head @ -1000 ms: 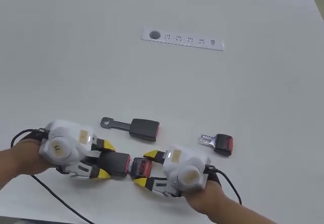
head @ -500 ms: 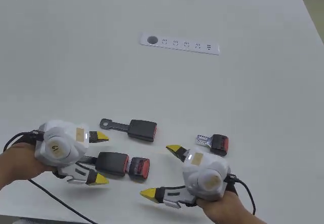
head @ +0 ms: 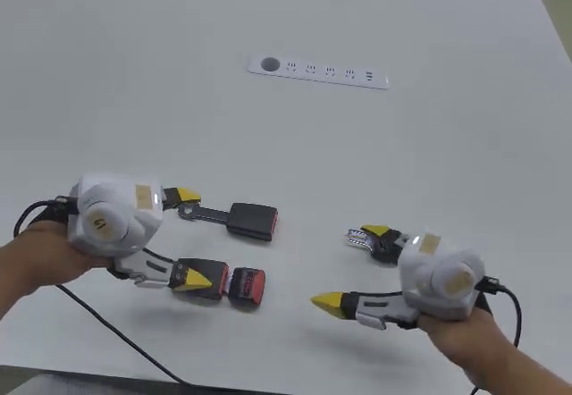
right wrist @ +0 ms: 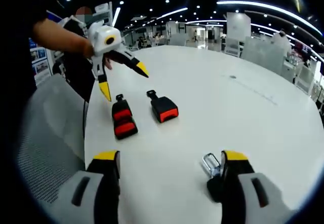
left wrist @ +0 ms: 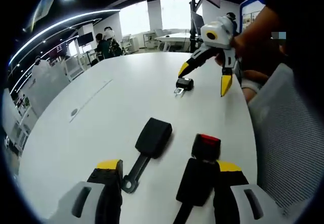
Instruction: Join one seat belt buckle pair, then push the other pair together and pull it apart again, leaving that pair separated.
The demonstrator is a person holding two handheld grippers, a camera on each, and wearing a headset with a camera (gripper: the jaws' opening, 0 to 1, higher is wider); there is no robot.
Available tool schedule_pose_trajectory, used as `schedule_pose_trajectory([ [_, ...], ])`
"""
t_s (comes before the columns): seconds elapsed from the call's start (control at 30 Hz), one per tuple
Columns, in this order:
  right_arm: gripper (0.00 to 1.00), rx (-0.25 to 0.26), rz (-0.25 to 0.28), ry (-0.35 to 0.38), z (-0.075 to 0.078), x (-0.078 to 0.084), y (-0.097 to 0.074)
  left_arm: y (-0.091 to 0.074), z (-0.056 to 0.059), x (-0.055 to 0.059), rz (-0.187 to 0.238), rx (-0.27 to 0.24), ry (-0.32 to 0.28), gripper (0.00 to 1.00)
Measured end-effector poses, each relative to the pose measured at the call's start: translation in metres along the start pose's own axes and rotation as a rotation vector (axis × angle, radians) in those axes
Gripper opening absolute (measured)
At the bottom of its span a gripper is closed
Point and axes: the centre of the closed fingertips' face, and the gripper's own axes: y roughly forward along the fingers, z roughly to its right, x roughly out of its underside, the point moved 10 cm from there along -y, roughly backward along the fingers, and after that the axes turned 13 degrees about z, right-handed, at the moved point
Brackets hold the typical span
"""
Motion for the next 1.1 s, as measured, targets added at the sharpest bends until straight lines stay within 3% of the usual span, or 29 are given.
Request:
schedule_pose_trajectory([
  [0.2, 0.8, 0.008, -0.059, -0.011, 0.033, 0.008, -0.016, 0.004, -0.017, -0.013, 0.003, 0.011, 0.024, 0.75],
  [0.4, 0.78, -0.011, -0.107, 0.0, 0.056, 0.024, -0.024, 0.021, -0.036, -0.021, -0.005, 0.041, 0.042, 0.74],
  [0.43, 0.77, -0.014, -0.131, 0.006, 0.06, 0.027, -0.025, 0.028, -0.039, -0.021, -0.01, 0.052, 0.034, 0.73],
  [0.63, 0.76, -0.042, -0.148, 0.02, 0.072, 0.036, -0.024, 0.057, -0.046, -0.015, -0.059, 0.113, 0.051, 0.71],
  [0.83, 0.74, -0.074, -0.16, 0.017, 0.077, 0.042, -0.019, 0.077, -0.045, -0.006, -0.097, 0.192, 0.067, 0.67],
  [0.97, 0.77, -0.082, -0.153, 0.01, 0.083, 0.044, -0.018, 0.087, -0.045, 0.003, -0.129, 0.209, 0.086, 0.67],
  [1.1, 0.73, -0.115, -0.167, -0.008, 0.085, 0.045, -0.017, 0.094, -0.044, 0.005, -0.127, 0.226, 0.071, 0.62],
])
